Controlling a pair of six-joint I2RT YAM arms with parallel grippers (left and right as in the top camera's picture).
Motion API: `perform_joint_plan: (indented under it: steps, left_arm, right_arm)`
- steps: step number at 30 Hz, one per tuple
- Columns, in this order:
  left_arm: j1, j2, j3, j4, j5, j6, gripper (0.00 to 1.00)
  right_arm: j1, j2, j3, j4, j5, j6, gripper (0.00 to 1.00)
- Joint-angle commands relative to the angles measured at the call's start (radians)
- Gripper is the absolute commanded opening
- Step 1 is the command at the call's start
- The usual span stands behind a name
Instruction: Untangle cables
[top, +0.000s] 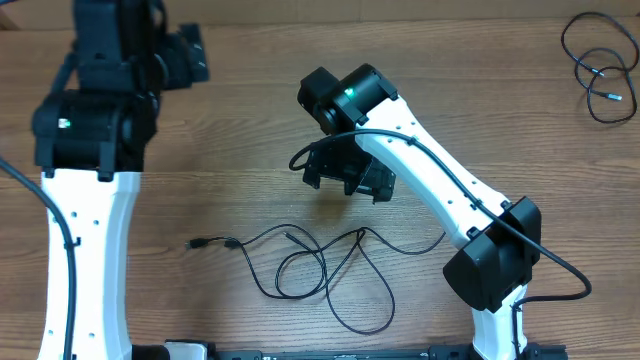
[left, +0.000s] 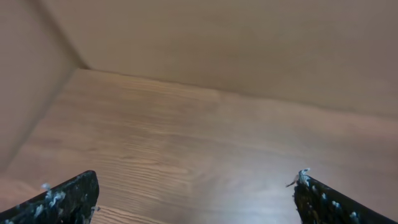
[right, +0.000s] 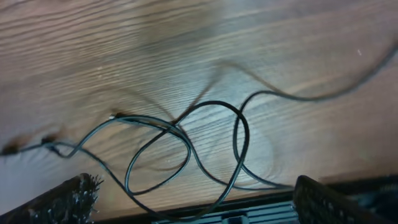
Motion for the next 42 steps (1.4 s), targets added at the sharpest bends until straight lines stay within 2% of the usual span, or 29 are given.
perform_joint_plan:
  steps: [1,3,7,10,15,23,24,25,26,31,36,40,42]
  left_arm:
    - [0.051,0.000,0.002,0.016,-0.032,-0.047,1.00]
    - [0.081,0.000,0.002,0.018,-0.020,-0.047,1.00]
    - [0.114,0.000,0.001,0.019,-0.021,-0.047,1.00]
    - [0.129,0.000,0.002,0.024,-0.021,-0.047,1.00]
    - [0.132,0.000,0.002,0.026,-0.019,-0.046,1.00]
    - [0.132,0.000,0.002,0.025,-0.017,-0.042,1.00]
    - [0.132,0.000,0.001,0.025,-0.017,-0.042,1.00]
    - [0.132,0.000,0.002,0.024,-0.017,-0.042,1.00]
    - [0.132,0.000,0.001,0.023,-0.017,-0.042,1.00]
    - [0.133,0.000,0.001,0.018,-0.017,-0.035,1.00]
    - [0.147,0.000,0.002,0.022,-0.017,-0.027,1.00]
    - [0.175,0.000,0.002,0.021,-0.012,-0.028,1.00]
    - [0.188,0.000,0.002,0.021,0.003,-0.027,1.00]
  right_arm:
    - [0.011,-0.003,-0.065,0.001,0.021,0.165,1.00]
    - [0.012,-0.003,-0.134,0.003,0.021,0.256,1.00]
    - [0.012,-0.003,-0.243,0.035,-0.037,0.329,1.00]
    - [0.017,-0.003,-0.303,0.075,-0.123,0.329,1.00]
    - [0.064,-0.003,-0.395,0.127,-0.160,0.329,1.00]
    - [0.152,-0.003,-0.439,0.235,-0.211,0.328,1.00]
    - [0.161,-0.003,-0.440,0.243,-0.203,0.328,0.83]
    - [0.168,-0.003,-0.439,0.250,-0.200,0.328,0.61]
    - [0.171,-0.003,-0.439,0.254,-0.199,0.328,0.04]
    - [0.177,-0.003,-0.439,0.272,-0.156,0.319,0.04]
    - [0.136,-0.017,-0.369,0.290,-0.022,0.230,0.04]
    - [0.069,-0.050,-0.220,0.303,0.093,0.066,0.04]
    - [0.030,-0.054,-0.118,0.333,0.145,-0.111,0.04]
